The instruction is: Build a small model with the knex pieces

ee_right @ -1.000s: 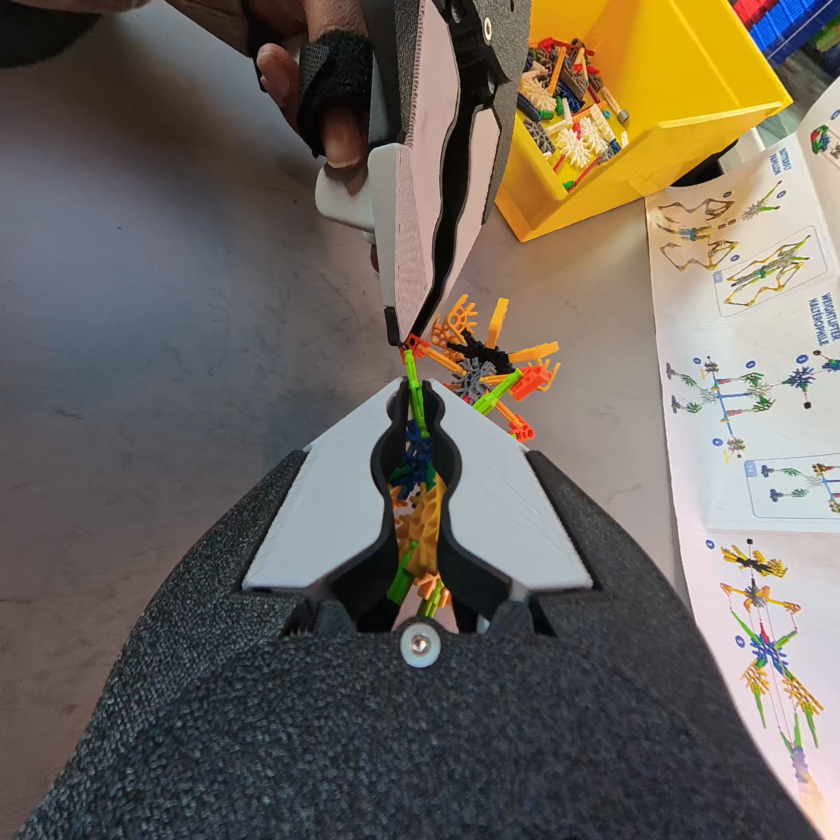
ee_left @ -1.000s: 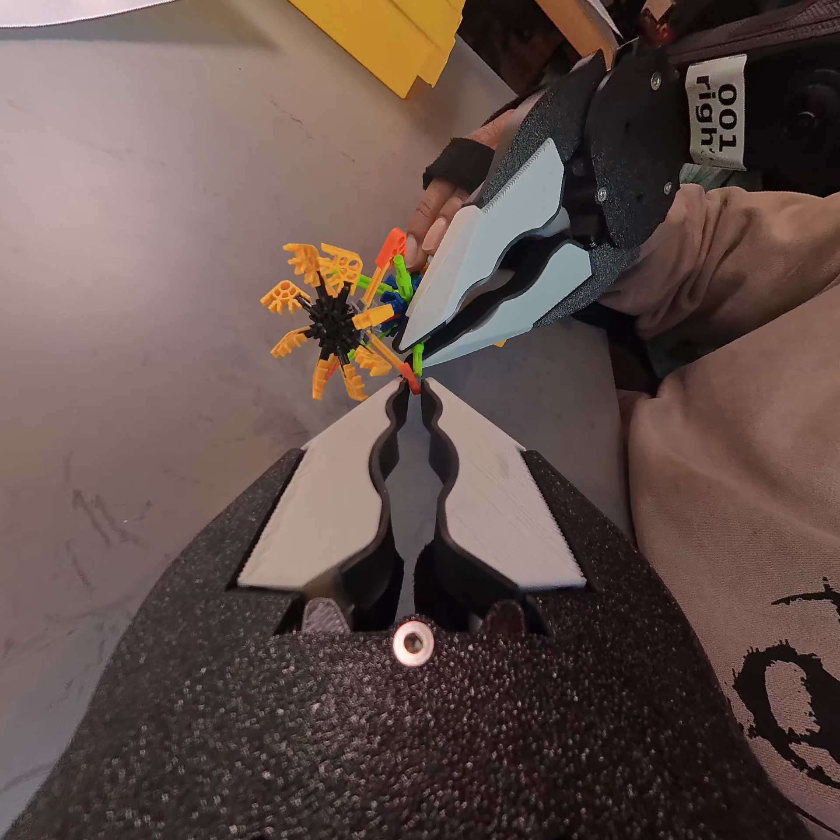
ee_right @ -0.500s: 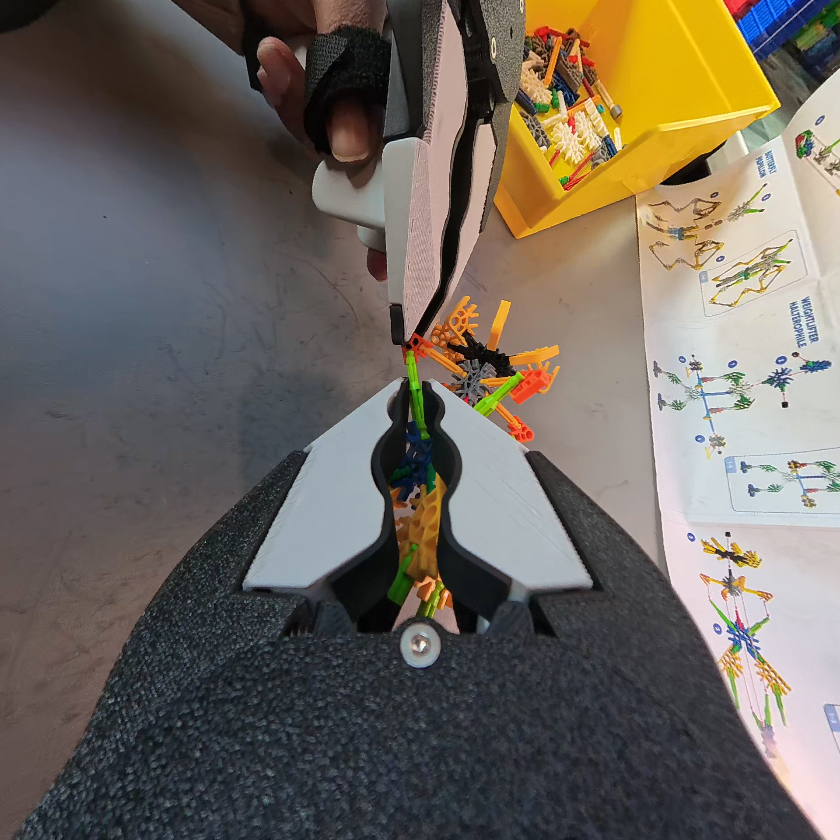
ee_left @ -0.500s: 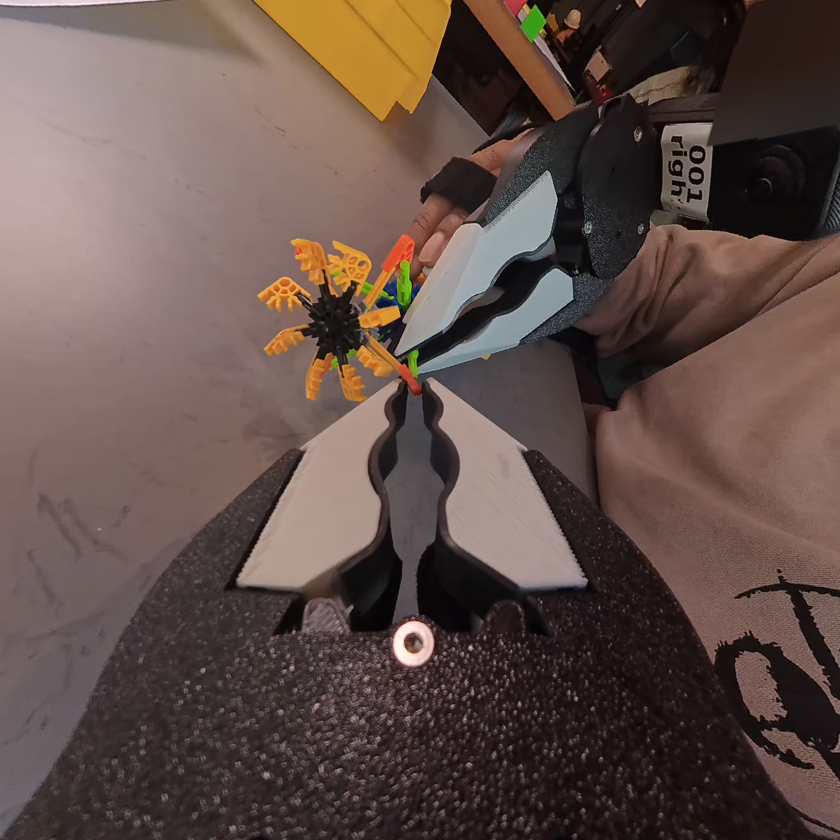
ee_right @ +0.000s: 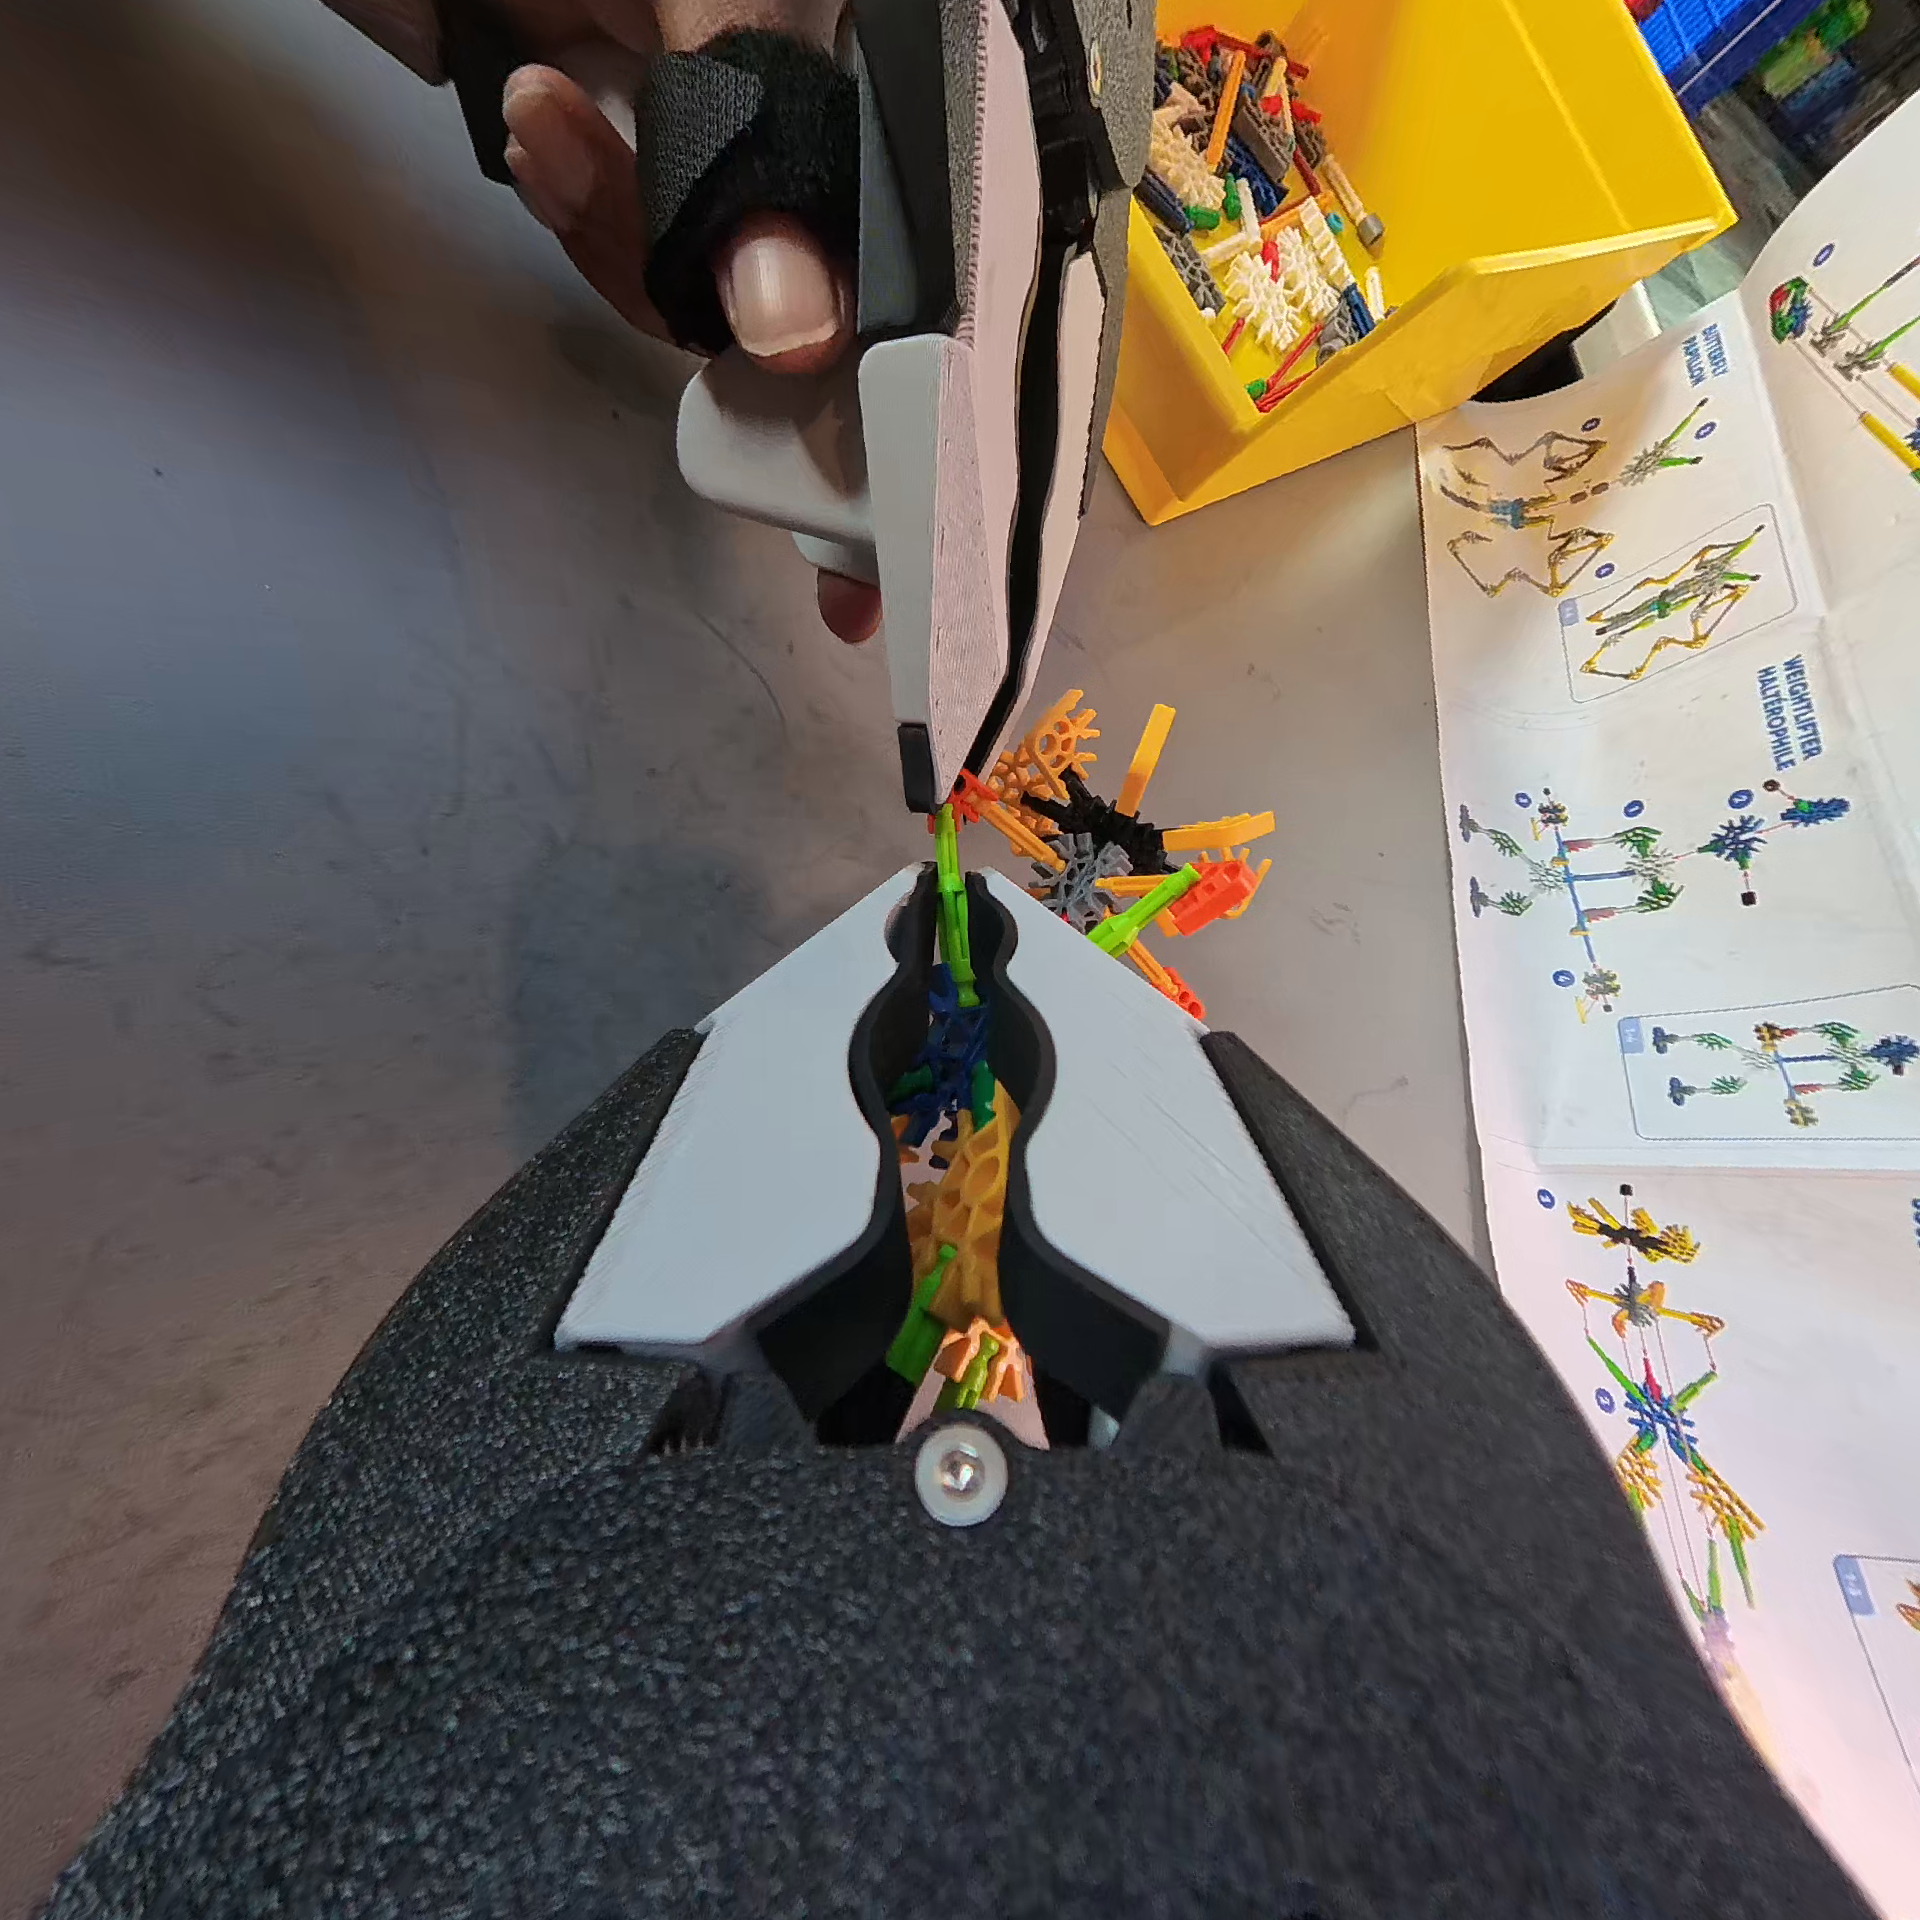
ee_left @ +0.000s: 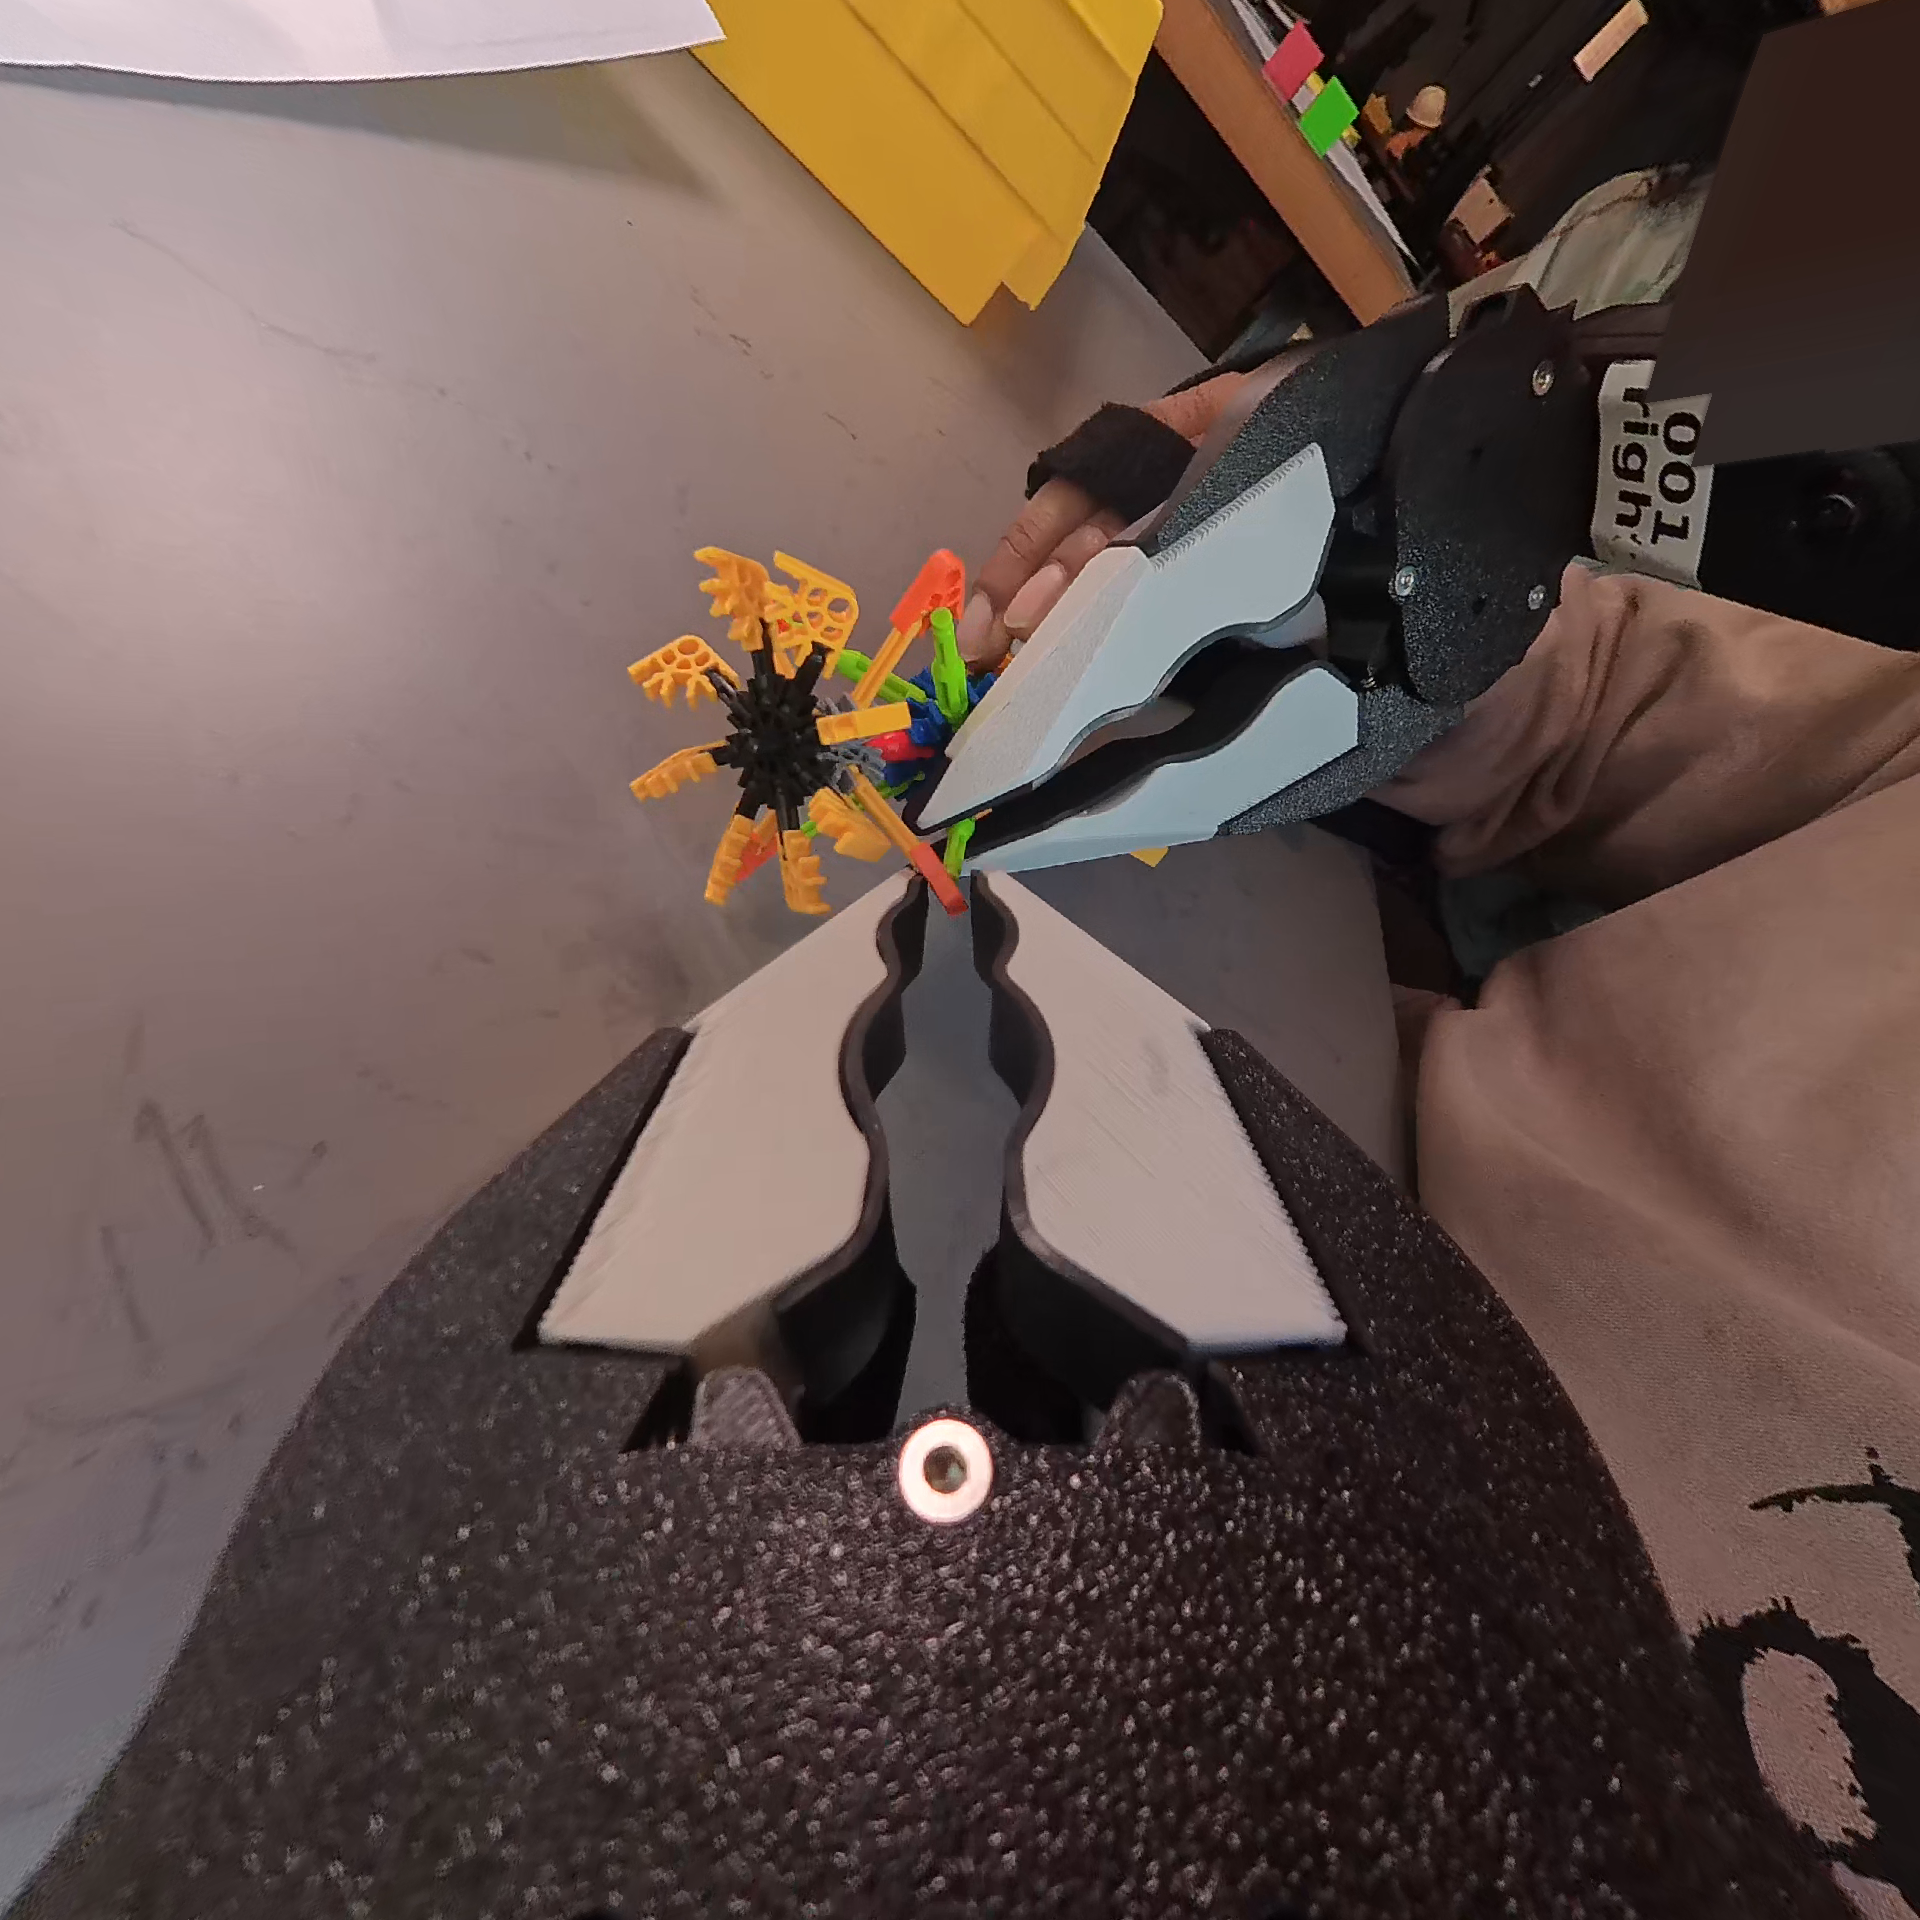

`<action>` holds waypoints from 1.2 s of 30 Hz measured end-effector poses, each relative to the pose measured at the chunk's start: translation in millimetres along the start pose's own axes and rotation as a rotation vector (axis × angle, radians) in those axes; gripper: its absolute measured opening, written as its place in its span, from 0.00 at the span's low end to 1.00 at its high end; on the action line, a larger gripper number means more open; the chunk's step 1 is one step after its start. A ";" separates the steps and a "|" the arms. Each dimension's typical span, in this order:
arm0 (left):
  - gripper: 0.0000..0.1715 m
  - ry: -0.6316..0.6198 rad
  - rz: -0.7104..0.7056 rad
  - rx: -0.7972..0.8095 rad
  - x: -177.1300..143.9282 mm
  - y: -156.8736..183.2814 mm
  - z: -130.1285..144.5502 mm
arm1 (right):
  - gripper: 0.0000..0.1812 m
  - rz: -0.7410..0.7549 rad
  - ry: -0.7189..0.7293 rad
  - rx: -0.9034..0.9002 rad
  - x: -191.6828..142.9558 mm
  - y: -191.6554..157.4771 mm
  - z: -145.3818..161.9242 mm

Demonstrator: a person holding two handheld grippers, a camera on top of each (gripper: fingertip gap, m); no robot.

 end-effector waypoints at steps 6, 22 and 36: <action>0.04 0.061 -0.068 -0.067 4.8 -4.7 -1.6 | 0.01 0.041 -0.011 0.009 0.8 3.5 2.1; 0.02 0.191 -0.246 -0.125 17.6 -17.1 -11.8 | 0.00 0.131 -0.031 0.186 6.3 21.4 9.1; 0.01 0.444 -0.016 -0.390 15.5 -25.0 -22.8 | 0.02 0.204 0.088 0.326 2.6 32.7 6.5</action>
Point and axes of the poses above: each gripper's, where its closed fingertips meet, x out along the fingers, z out of its underside, y = z × x across the jaws, the point moved 6 cm from there along -x, back along the fingers, and after that the axes turned 12 degrees about x, right-handed, at the moved point
